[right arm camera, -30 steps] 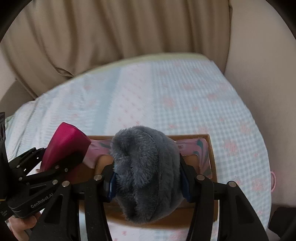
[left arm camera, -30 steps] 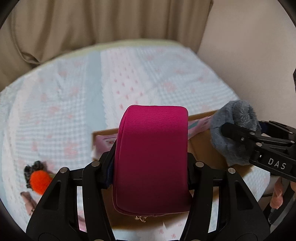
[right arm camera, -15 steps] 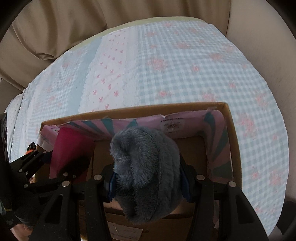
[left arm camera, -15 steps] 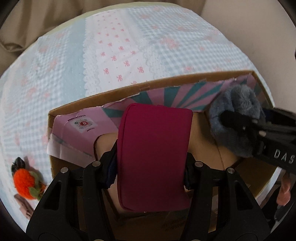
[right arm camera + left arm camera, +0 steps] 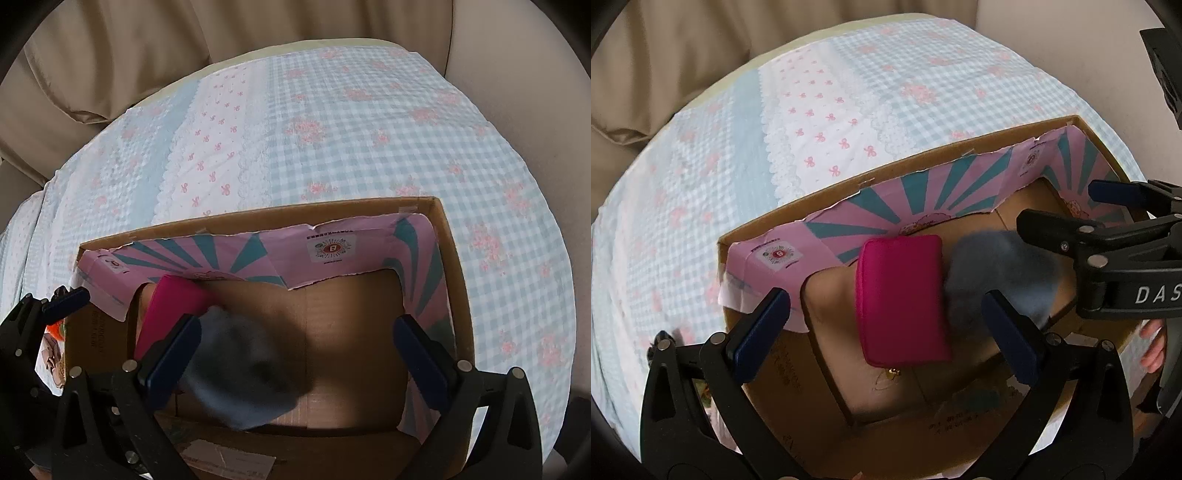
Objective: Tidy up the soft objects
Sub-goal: 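Carry the pouch and hat into the box and open both tools, then lift both tools out of the box back toward the pile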
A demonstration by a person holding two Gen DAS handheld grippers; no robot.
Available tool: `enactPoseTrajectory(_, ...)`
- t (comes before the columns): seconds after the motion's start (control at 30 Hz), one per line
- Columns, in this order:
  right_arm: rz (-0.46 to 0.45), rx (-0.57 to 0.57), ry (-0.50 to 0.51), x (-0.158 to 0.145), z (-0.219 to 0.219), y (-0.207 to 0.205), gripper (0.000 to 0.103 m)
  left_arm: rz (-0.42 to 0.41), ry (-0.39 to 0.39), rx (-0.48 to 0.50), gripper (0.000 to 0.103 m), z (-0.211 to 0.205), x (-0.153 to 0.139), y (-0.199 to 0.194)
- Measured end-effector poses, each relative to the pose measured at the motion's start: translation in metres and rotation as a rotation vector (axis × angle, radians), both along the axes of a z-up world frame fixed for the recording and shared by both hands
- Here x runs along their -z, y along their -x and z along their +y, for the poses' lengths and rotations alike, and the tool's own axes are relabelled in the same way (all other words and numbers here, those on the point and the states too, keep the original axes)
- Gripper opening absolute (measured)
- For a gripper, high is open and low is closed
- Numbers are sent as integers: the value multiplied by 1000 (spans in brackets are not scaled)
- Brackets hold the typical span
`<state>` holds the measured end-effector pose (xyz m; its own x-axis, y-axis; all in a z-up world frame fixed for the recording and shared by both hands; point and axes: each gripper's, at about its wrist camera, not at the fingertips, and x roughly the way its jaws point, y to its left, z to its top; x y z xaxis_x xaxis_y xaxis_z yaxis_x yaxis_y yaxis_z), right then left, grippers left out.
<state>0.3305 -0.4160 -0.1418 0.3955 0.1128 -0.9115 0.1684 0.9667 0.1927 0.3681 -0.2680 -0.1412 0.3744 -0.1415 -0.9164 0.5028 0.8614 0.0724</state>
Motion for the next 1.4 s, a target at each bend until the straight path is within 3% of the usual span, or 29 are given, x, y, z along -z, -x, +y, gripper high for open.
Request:
enactPoseTrajectory(0.37,-52,5,-20,-27,3,19,103,-34,38,-50,103,17,-29,15)
enactPoseTrajectory(0.5,-121,-8,41,-50,11,35,103,-58,78,-67,103,27,-47,28)
enactPoseTrajectory(0.73,-258,-24,102,-100,36,84,103,-167,138,-93,103,53,-93,64)
enactPoseTrajectory(0.97,-430,-28,96,-140,69,148,103,-319,244,-126,103,104,-134,125)
enactPoseTrajectory(1.2,-581,-50,129,-156,112,206,103,-509,273,-194,103,168,-160,201)
enactPoseTrajectory(1.4,-644,-81,160,-150,149,247,103,-577,259,-246,103,215,-160,250)
